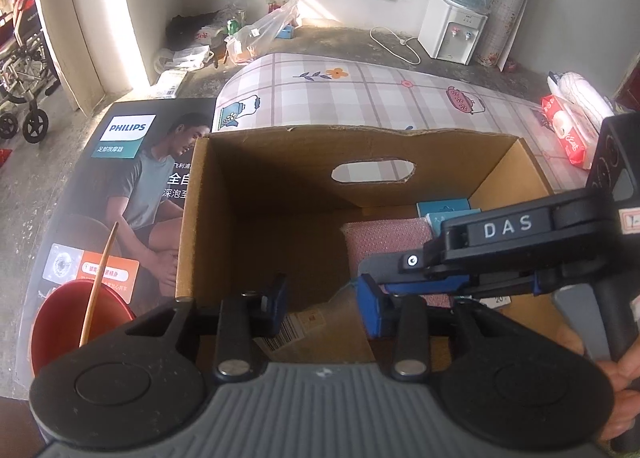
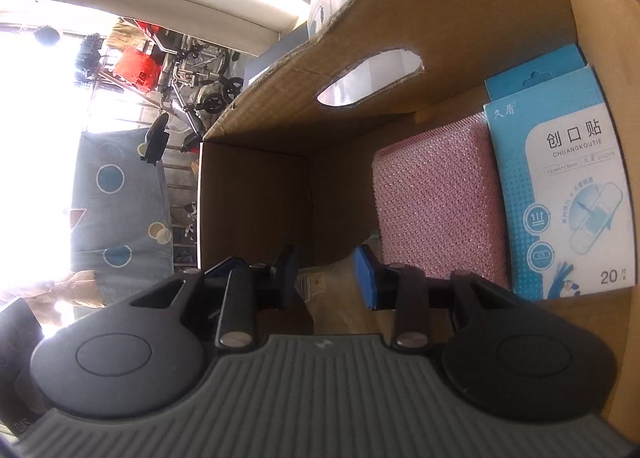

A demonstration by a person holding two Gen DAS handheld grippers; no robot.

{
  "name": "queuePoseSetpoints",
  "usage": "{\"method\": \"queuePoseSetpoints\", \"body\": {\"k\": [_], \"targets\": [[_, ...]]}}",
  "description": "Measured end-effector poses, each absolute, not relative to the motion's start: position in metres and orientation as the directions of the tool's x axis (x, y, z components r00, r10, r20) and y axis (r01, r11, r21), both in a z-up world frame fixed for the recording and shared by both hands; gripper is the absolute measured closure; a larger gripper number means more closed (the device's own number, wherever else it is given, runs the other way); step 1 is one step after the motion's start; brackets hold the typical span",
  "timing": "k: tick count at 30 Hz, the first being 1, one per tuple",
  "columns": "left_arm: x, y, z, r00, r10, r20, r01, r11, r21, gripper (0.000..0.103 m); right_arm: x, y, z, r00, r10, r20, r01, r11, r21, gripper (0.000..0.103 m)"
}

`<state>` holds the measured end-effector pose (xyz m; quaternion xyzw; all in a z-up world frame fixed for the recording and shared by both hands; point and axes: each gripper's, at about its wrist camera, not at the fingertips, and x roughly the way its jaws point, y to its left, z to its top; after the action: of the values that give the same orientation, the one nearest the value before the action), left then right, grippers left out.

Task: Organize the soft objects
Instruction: 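Carry the clear bag with the right tool into the cardboard box, then open the right tool to release the clear bag and withdraw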

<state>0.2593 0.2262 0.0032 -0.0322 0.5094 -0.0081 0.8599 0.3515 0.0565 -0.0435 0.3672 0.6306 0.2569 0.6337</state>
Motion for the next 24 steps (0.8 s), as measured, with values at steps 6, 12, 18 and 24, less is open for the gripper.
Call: {"method": "queuePoseSetpoints", "body": {"k": [6, 12, 18, 24], "targets": [[0.23, 0.212, -0.007, 0.343, -0.192, -0.92, 0.026, 0.981, -0.195, 0.046, 0.324, 0.014, 0.007, 0.145, 0.816, -0.56, 0.047, 0.559, 0.828, 0.071], [0.214, 0.194, -0.066, 0.085, -0.233, -0.969, -0.016, 0.972, -0.235, 0.046, 0.284, -0.037, 0.035, 0.199, 0.843, -0.499, 0.011, 0.508, 0.862, 0.071], [0.223, 0.199, -0.09, 0.049, -0.167, -0.985, -0.088, 0.981, -0.171, 0.048, 0.259, -0.073, 0.048, 0.273, 0.855, -0.442, -0.015, 0.463, 0.886, 0.071], [0.241, 0.206, -0.088, 0.104, -0.049, -0.993, -0.118, 0.991, -0.062, 0.047, 0.248, -0.092, 0.043, 0.307, 0.852, -0.423, -0.026, 0.452, 0.892, 0.07]]}}
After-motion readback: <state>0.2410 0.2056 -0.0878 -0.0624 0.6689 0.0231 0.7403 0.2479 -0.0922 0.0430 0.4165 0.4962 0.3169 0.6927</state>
